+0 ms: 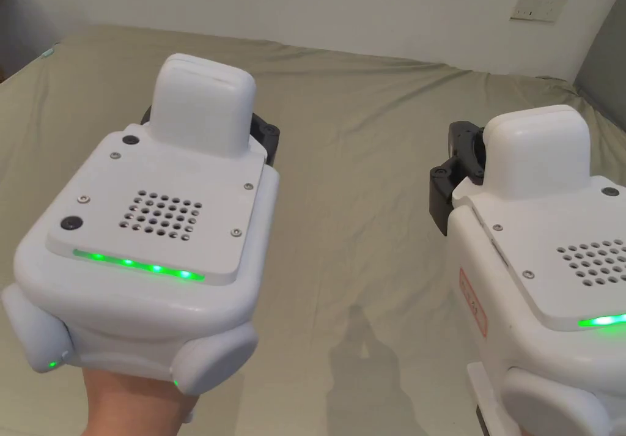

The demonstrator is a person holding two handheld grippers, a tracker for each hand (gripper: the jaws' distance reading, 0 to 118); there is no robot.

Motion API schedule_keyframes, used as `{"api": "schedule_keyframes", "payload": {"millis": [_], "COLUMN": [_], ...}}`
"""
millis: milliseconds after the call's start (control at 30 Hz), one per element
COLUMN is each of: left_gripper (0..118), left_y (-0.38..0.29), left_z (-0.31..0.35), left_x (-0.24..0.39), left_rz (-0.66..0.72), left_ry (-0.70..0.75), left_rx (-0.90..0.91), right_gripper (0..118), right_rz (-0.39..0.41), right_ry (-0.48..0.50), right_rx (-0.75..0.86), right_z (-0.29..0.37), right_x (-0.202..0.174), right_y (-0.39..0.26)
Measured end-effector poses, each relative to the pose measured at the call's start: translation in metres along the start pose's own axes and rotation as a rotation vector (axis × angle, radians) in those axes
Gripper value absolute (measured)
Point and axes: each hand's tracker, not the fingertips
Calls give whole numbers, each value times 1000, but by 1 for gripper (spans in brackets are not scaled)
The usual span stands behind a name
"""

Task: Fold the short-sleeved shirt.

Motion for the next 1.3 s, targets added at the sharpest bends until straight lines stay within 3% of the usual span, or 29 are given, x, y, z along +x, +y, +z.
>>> {"api": "schedule_keyframes", "payload": {"millis": [567,1000,1033,1067,1100,1133,1233,1300], "left_gripper": [0,0,0,0,12,34,85,98], "left_y": [0,-3,-3,-3,-2,-2,-1,-1], "left_z": [9,9,9,10,10,10,9,7], "left_x": [5,-6,-5,-5,-4,-5,-10,-11], "left_rz": [12,25,16,7,2,1,22,25], "left_ry": [4,15,22,33,36,38,8,7], "left_rx": [10,1,9,19,21,19,4,-2], "right_gripper": [1,4,26,59,95,117,118,118], "right_rz": [-23,-59,-62,-62,-64,-69,-67,-57], "right_ry": [26,-19,-18,-27,-30,-40,-69,-76], "right_rx": [9,30,33,31,28,24,61,54], "right_z": [6,5,4,3,1,-1,1,2], "right_x": [-9,-2,-1,-1,0,2,2,2], "right_y": [-3,-3,-3,-3,-2,-1,-1,1]}}
